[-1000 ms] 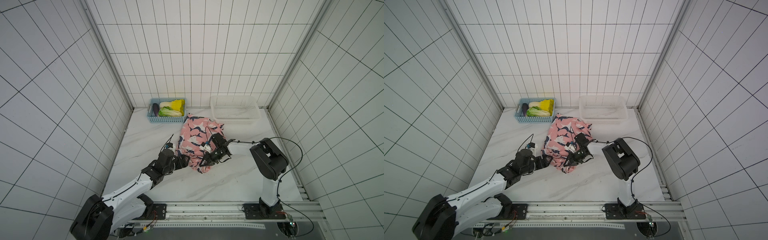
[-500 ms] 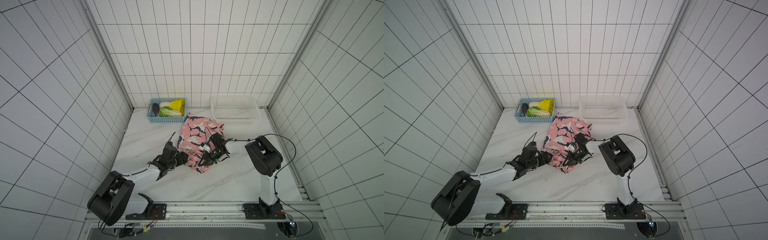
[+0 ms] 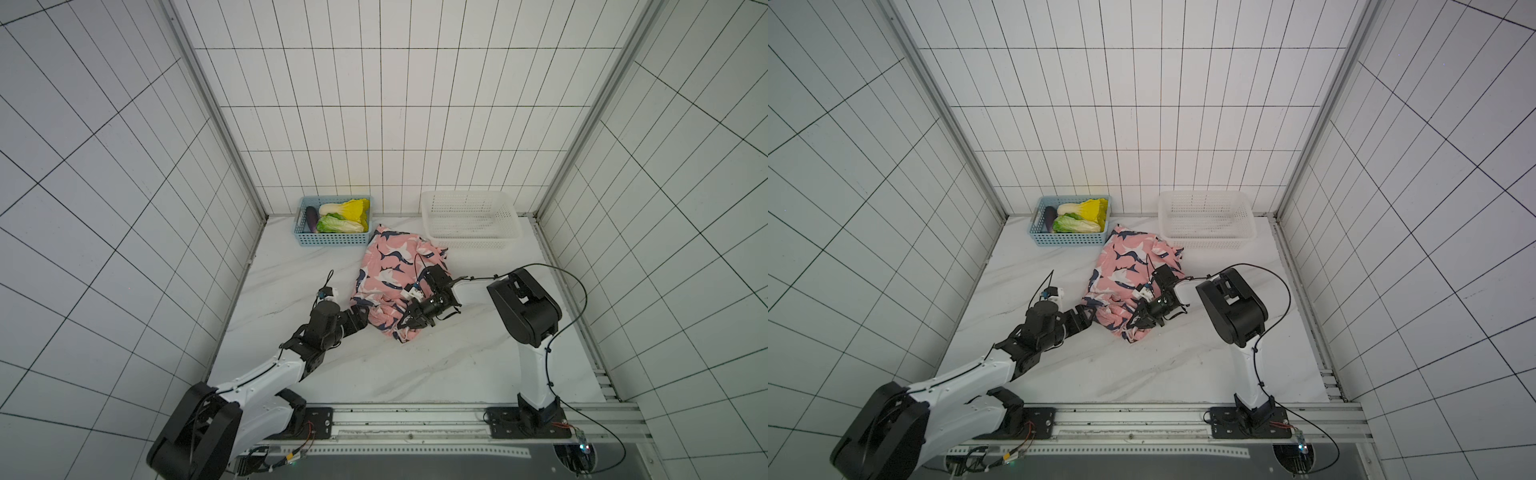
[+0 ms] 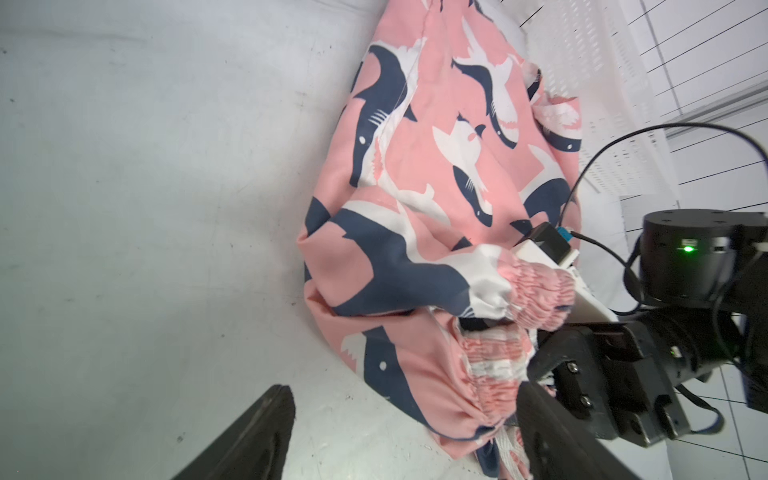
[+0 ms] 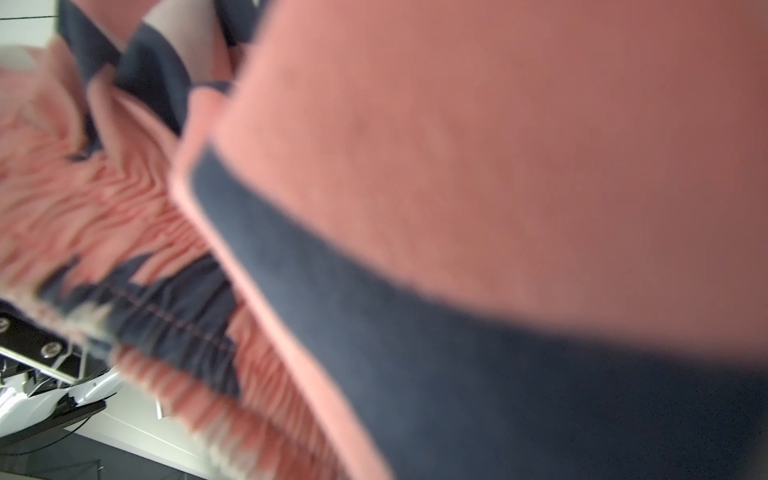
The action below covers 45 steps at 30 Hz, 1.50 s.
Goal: Roll up the shorts
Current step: Roll the shorts at the center of the board.
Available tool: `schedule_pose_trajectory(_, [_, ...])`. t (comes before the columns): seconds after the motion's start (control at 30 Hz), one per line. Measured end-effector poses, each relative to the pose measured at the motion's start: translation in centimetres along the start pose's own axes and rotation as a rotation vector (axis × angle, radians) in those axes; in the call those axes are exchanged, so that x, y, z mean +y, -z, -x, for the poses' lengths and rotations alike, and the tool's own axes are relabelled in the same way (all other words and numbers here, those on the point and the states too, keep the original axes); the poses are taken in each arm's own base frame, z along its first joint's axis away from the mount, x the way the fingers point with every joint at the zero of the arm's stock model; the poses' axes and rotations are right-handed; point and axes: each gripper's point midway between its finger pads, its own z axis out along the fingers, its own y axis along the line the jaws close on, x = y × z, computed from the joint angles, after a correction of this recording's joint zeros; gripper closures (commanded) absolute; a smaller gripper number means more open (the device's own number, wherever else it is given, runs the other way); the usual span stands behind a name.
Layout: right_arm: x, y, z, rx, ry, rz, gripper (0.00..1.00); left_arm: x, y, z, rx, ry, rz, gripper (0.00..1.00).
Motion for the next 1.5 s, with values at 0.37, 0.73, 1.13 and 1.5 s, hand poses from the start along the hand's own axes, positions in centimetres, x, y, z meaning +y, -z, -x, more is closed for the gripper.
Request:
schedule_pose_trajectory(0.37, [0.1, -0.1, 0.5, -0.009, -0.006, 0.018, 1.0, 1.6, -2.3, -2.1, 0.024, 0.067, -0.042, 0.08])
schedule_pose_trajectory(0.73, [0.0, -0.1, 0.7, -0.007, -0.018, 0.04, 1.0, -1.5, -7.7, -0.2, -0.011, 0.082, -0.228, 0.23])
schedule_pose_trajectory(1.13, [0.0, 0.5, 1.2, -0.036, -0.008, 0.024, 0.7, 0.0, -8.8, 0.7, 0.038, 0.221, -0.245, 1.0])
schedule_pose_trajectory(1.5, [1.2, 7.9, 0.9, -0.25, 0.206, -0.406, 0.43, -1.5, -5.8, 2.5, 0.044, 0.239, -0.138, 1.0])
